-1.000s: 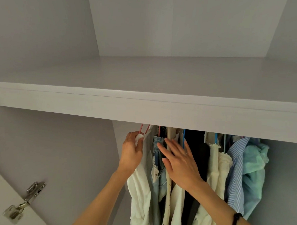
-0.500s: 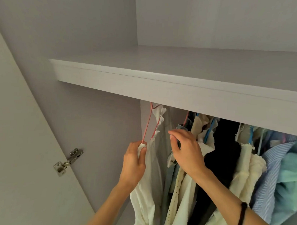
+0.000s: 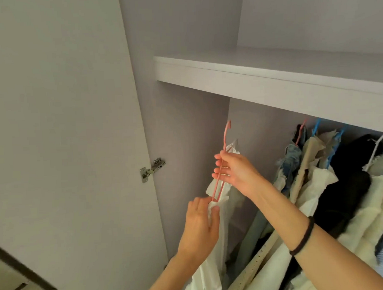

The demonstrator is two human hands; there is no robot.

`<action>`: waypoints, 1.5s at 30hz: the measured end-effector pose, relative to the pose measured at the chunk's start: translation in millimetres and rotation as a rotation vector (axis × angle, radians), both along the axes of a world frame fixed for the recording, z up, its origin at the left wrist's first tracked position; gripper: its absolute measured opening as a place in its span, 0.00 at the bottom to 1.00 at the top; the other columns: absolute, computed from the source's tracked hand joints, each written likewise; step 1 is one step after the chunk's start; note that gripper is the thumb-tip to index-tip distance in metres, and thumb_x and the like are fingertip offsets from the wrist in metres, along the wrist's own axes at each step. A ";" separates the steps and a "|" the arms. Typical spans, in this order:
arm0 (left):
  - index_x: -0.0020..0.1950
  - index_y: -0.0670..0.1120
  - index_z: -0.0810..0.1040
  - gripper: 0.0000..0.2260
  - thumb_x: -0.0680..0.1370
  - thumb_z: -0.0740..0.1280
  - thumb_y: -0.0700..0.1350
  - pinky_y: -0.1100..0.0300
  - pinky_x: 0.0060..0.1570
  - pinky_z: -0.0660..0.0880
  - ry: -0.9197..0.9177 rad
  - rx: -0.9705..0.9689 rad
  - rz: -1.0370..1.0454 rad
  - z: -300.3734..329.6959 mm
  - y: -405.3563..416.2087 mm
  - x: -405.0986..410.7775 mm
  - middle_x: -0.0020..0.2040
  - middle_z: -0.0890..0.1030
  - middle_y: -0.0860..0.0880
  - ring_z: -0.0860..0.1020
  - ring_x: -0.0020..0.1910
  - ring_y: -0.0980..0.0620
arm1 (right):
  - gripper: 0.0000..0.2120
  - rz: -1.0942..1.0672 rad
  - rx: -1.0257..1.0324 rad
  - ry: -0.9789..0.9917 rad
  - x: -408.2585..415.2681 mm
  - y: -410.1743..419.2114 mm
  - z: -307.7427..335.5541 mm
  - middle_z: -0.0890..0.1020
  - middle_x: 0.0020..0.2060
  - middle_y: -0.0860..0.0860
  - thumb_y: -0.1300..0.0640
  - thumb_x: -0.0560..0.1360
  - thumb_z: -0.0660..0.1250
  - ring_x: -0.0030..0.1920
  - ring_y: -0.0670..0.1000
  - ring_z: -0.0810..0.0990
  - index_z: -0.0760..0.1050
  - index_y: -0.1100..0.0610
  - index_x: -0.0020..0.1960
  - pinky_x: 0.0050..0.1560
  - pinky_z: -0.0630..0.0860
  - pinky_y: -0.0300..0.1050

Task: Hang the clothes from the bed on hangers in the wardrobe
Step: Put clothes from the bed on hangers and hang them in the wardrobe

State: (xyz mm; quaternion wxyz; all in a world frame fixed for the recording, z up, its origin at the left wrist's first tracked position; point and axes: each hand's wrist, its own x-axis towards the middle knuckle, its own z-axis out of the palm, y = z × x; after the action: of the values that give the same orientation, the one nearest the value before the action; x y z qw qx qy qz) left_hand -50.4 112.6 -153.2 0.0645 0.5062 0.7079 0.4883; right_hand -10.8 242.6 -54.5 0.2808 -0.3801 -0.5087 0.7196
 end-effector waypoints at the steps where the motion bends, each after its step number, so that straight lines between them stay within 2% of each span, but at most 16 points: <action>1: 0.58 0.50 0.72 0.09 0.81 0.56 0.48 0.75 0.52 0.63 -0.035 0.010 0.005 1.5 -12.7 -2.3 0.48 0.70 0.60 0.68 0.52 0.61 | 0.09 0.020 0.017 -0.021 -4.0 -8.9 0.6 0.72 0.32 0.53 0.58 0.79 0.60 0.30 0.49 0.72 0.73 0.60 0.42 0.33 0.77 0.42; 4: 0.56 0.56 0.68 0.06 0.80 0.56 0.49 0.69 0.54 0.66 -0.176 0.005 0.089 2.1 -49.9 -24.5 0.51 0.70 0.63 0.69 0.55 0.60 | 0.12 0.108 0.123 -0.168 -8.3 -32.2 1.1 0.69 0.28 0.51 0.53 0.77 0.64 0.26 0.47 0.67 0.72 0.59 0.38 0.28 0.69 0.38; 6: 0.56 0.55 0.69 0.07 0.81 0.56 0.46 0.62 0.56 0.67 -0.160 -0.025 0.178 -3.8 -75.0 -48.7 0.51 0.70 0.63 0.70 0.56 0.56 | 0.14 0.169 0.176 -0.266 -6.1 -49.7 -1.2 0.68 0.26 0.50 0.50 0.76 0.66 0.25 0.46 0.63 0.72 0.58 0.36 0.26 0.63 0.37; 9: 0.60 0.47 0.73 0.10 0.80 0.57 0.43 0.67 0.55 0.63 -0.033 -0.091 0.259 -10.8 -113.3 -79.0 0.54 0.71 0.57 0.70 0.59 0.51 | 0.16 0.219 0.324 -0.429 1.1 -79.2 -8.1 0.67 0.24 0.49 0.49 0.76 0.64 0.23 0.46 0.61 0.73 0.59 0.35 0.25 0.56 0.37; 11: 0.63 0.45 0.73 0.12 0.80 0.58 0.42 0.69 0.55 0.60 0.041 -0.140 0.281 -11.2 -137.9 -91.9 0.58 0.71 0.52 0.69 0.61 0.51 | 0.19 0.239 0.551 -0.592 5.9 -97.9 -12.6 0.69 0.23 0.48 0.48 0.78 0.61 0.24 0.46 0.65 0.75 0.58 0.33 0.26 0.59 0.39; 15: 0.67 0.46 0.69 0.17 0.80 0.58 0.48 0.56 0.63 0.65 0.187 -0.208 0.286 -11.0 -178.5 -107.1 0.65 0.70 0.47 0.69 0.64 0.47 | 0.23 0.233 0.842 -0.656 5.9 -131.6 -19.0 0.73 0.25 0.45 0.46 0.79 0.58 0.30 0.43 0.71 0.78 0.62 0.35 0.34 0.64 0.39; 20: 0.72 0.52 0.62 0.22 0.81 0.51 0.57 0.52 0.69 0.57 0.366 -0.364 0.331 -11.6 -221.1 -115.9 0.72 0.64 0.51 0.62 0.71 0.49 | 0.25 0.258 0.954 -0.473 -8.6 -168.7 -19.9 0.72 0.17 0.42 0.47 0.78 0.60 0.26 0.41 0.73 0.76 0.65 0.32 0.32 0.66 0.29; 23: 0.57 0.52 0.75 0.34 0.75 0.36 0.68 0.59 0.52 0.69 0.411 -0.325 0.348 -9.0 -253.8 -115.0 0.50 0.79 0.55 0.76 0.50 0.54 | 0.22 0.354 0.965 -0.342 -25.8 -189.9 -10.1 0.69 0.15 0.41 0.49 0.78 0.61 0.24 0.40 0.70 0.71 0.57 0.27 0.32 0.66 0.30; 25: 0.40 0.53 0.69 0.26 0.76 0.39 0.67 0.66 0.33 0.66 0.417 -0.205 0.454 -4.9 -278.5 -111.9 0.33 0.71 0.59 0.71 0.33 0.59 | 0.22 0.418 0.957 -0.272 -43.1 -205.5 -5.7 0.69 0.16 0.42 0.48 0.77 0.62 0.23 0.41 0.69 0.70 0.55 0.26 0.31 0.65 0.32; 26: 0.37 0.54 0.65 0.22 0.77 0.41 0.66 0.68 0.29 0.63 0.429 -0.171 0.530 -2.3 -290.8 -110.2 0.30 0.67 0.59 0.68 0.30 0.59 | 0.22 0.455 0.952 -0.239 -52.4 -214.3 -4.7 0.68 0.16 0.43 0.47 0.76 0.63 0.22 0.42 0.67 0.70 0.55 0.27 0.29 0.64 0.33; 32: 0.34 0.54 0.63 0.19 0.79 0.48 0.62 0.70 0.27 0.60 0.439 -0.171 0.918 4.1 -377.6 -89.3 0.29 0.67 0.58 0.67 0.30 0.56 | 0.16 0.752 1.020 -0.027 -103.6 -285.3 -4.9 0.74 0.26 0.45 0.47 0.75 0.63 0.26 0.43 0.70 0.74 0.54 0.33 0.29 0.67 0.27; 36: 0.31 0.47 0.71 0.20 0.76 0.56 0.59 0.60 0.25 0.68 0.368 -0.213 1.192 -0.5 -434.2 -65.3 0.28 0.72 0.55 0.70 0.32 0.53 | 0.20 0.967 1.077 0.108 -138.4 -340.8 -18.0 0.76 0.24 0.47 0.45 0.74 0.62 0.28 0.45 0.75 0.77 0.58 0.32 0.31 0.69 0.31; 38: 0.28 0.49 0.68 0.20 0.74 0.57 0.61 0.59 0.24 0.65 0.292 -0.235 1.329 -1.5 -459.2 -50.0 0.25 0.69 0.56 0.69 0.32 0.54 | 0.23 1.056 1.096 0.173 -152.7 -372.1 -26.8 0.78 0.26 0.52 0.45 0.75 0.62 0.30 0.49 0.76 0.78 0.64 0.34 0.36 0.71 0.39; 40: 0.26 0.53 0.60 0.20 0.72 0.58 0.63 0.62 0.24 0.59 0.229 -0.234 1.448 -3.9 -479.7 -31.4 0.22 0.64 0.55 0.68 0.29 0.58 | 0.24 1.124 1.084 0.250 -161.4 -403.2 -35.3 0.77 0.24 0.52 0.47 0.75 0.63 0.27 0.50 0.72 0.76 0.67 0.33 0.34 0.68 0.38; 43: 0.26 0.49 0.63 0.25 0.70 0.59 0.68 0.59 0.26 0.61 0.188 -0.216 1.617 -12.2 -505.7 4.6 0.22 0.62 0.54 0.65 0.27 0.55 | 0.23 1.273 1.123 0.393 -163.8 -443.6 -48.9 0.71 0.23 0.51 0.48 0.76 0.63 0.27 0.50 0.65 0.67 0.61 0.28 0.33 0.63 0.43; 45: 0.27 0.45 0.68 0.30 0.70 0.57 0.71 0.59 0.28 0.63 0.146 -0.165 1.726 -18.0 -520.4 32.9 0.23 0.65 0.53 0.66 0.27 0.55 | 0.19 1.351 1.252 0.510 -163.8 -463.9 -57.5 0.74 0.28 0.47 0.46 0.76 0.61 0.32 0.46 0.69 0.72 0.56 0.31 0.38 0.65 0.41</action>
State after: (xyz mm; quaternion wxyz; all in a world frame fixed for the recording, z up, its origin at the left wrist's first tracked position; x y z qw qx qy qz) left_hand -17.5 -407.8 -171.1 -0.3375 -0.1837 0.8798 0.2799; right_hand -174.7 -221.3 -111.9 0.0608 0.3815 -0.8367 0.3882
